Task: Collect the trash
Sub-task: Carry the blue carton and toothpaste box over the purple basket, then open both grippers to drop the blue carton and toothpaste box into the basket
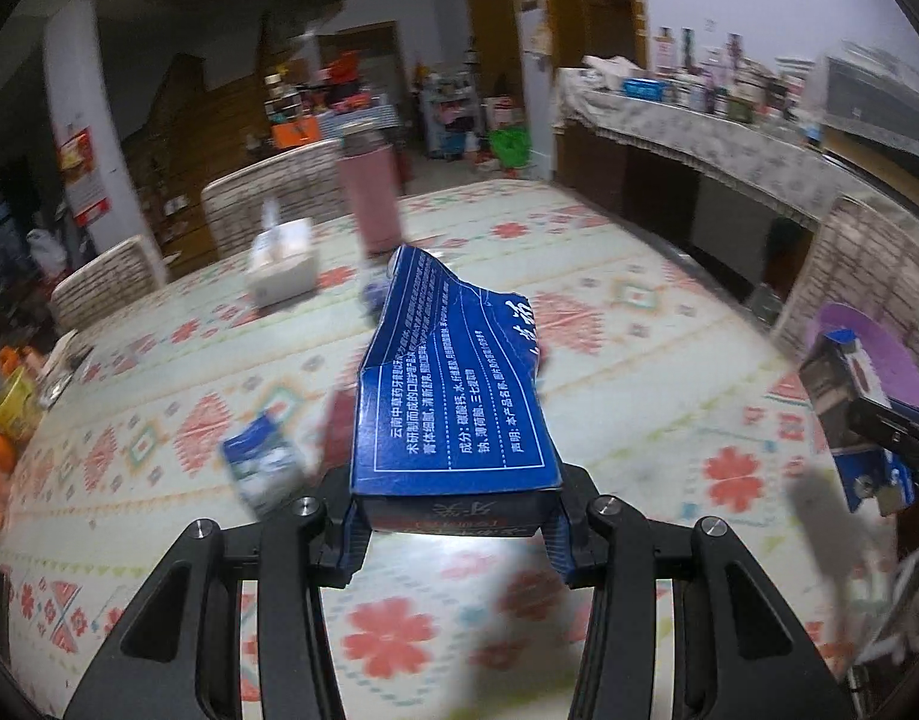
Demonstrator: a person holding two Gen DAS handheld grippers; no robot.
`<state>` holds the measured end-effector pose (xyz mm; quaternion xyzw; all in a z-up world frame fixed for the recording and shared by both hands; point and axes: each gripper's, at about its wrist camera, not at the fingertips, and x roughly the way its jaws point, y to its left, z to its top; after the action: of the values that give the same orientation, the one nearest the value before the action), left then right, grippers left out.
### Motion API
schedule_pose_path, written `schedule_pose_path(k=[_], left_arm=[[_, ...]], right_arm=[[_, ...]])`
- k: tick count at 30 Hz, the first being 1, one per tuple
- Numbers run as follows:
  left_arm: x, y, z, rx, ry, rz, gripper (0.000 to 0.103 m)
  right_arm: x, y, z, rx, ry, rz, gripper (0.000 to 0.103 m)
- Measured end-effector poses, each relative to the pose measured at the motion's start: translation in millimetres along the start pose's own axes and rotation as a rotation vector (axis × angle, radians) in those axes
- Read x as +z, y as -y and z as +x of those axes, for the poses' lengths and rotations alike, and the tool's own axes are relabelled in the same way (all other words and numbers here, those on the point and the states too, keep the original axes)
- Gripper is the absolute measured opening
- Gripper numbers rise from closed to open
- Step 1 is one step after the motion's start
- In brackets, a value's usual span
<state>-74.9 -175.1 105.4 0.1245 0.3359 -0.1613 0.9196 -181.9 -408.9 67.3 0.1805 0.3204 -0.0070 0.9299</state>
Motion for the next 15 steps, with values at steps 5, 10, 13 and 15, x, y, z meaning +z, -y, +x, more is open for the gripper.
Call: schedule_pose_path(k=[5, 10, 13, 15], left_arm=[[20.2, 53.4, 7.1, -0.086, -0.013, 0.064, 0.045], [41.9, 121.9, 19.3, -0.184, -0.018, 0.135, 0.045], [52.5, 160.1, 30.7, -0.246, -0.033, 0.165, 0.045], [60.4, 188.3, 40.5, -0.294, -0.055, 0.180, 0.045]], right_arm=[[0.4, 46.8, -22.9, -0.046, 0.037, 0.062, 0.051], [1.9, 103.3, -50.1, -0.111, 0.078, 0.143, 0.051], [3.6, 139.0, -64.7, -0.150, 0.097, 0.193, 0.051], [5.9, 162.9, -73.3, -0.173, 0.110, 0.225, 0.051]])
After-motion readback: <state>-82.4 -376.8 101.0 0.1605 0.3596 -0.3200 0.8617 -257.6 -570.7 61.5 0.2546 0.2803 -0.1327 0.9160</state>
